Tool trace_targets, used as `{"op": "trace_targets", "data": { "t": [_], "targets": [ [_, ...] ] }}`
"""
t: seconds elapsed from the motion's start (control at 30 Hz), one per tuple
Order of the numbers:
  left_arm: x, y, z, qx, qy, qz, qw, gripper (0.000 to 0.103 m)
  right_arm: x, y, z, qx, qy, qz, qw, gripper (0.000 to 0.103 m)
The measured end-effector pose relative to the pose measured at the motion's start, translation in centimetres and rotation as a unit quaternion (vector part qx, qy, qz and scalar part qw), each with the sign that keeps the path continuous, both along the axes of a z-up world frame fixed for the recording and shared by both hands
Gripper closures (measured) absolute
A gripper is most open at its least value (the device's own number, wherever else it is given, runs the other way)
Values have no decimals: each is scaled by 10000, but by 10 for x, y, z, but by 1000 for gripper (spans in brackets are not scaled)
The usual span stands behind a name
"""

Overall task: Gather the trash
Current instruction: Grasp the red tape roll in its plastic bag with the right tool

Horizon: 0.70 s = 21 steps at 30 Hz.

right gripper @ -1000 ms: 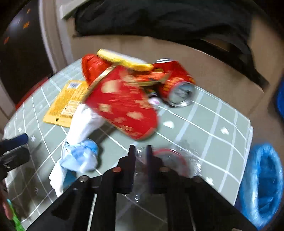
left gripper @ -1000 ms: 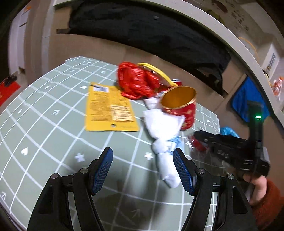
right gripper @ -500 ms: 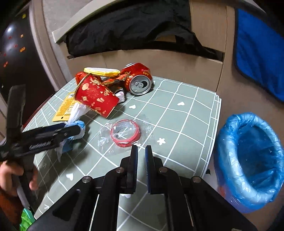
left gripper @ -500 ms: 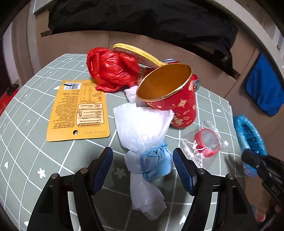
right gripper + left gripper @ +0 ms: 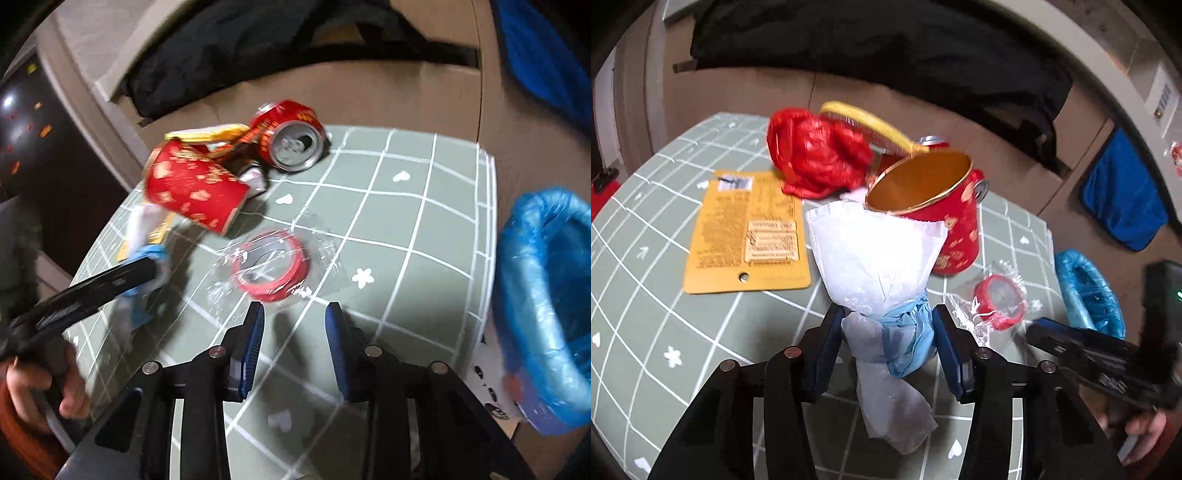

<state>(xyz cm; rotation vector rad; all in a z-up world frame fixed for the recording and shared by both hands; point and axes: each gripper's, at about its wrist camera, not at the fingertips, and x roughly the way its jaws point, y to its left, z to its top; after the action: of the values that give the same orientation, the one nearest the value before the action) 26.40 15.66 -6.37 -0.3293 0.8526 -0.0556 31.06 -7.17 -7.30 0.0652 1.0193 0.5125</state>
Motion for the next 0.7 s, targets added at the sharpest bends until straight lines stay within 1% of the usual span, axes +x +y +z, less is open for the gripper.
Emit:
{"op": "trace_targets", "data": {
  "t": [0.03, 0.13, 0.23, 0.3, 0.33, 0.4, 0.43, 0.5, 0.53, 0.57, 0.6, 0.67, 0.7],
  "targets": [
    [-3, 3, 2, 3, -45, 11, 10000, 54, 5, 3, -2, 23, 84, -18, 10000, 70],
    [-11, 13, 8, 60, -129, 115, 9998, 54, 18, 16, -3, 164, 149, -91, 9997, 68],
    [-17, 24, 11, 88, -143, 252, 9995, 54, 28, 27, -8, 328, 221, -337, 9986, 62],
    [-20, 30, 11, 131, -118, 381, 9991, 54, 31, 33, -10, 423, 162, -424, 9981, 51],
    [-22, 34, 10, 133, -95, 443, 9989, 54, 33, 39, -9, 386, 123, -391, 9984, 47],
    [-25, 41, 9, 117, -69, 509, 9986, 54, 36, 52, -9, 292, 79, -252, 9992, 27],
    [-26, 43, 8, 110, -52, 533, 9985, 54, 37, 57, -8, 224, 61, -202, 9995, 23],
    [-29, 49, 6, 74, -27, 561, 9984, 54, 37, 75, -9, -214, -60, -113, 9997, 16],
    [-31, 51, 5, 53, -31, 574, 9983, 54, 36, 81, -9, -378, -94, -103, 9992, 15],
    [-33, 54, 5, 41, -41, 612, 9981, 54, 36, 91, -10, -654, -144, -73, 9977, 14],
    [-35, 56, 6, 40, -57, 638, 9979, 54, 36, 98, -11, -886, -167, -14, 9959, 14],
    [-39, 59, 7, 43, -120, 693, 9975, 54, 32, 111, -13, -1392, -246, 304, 9895, 15],
    [-42, 61, 9, 70, -156, 731, 9972, 54, 29, 114, -14, -1537, -339, 480, 9864, 20]
  ]
}}
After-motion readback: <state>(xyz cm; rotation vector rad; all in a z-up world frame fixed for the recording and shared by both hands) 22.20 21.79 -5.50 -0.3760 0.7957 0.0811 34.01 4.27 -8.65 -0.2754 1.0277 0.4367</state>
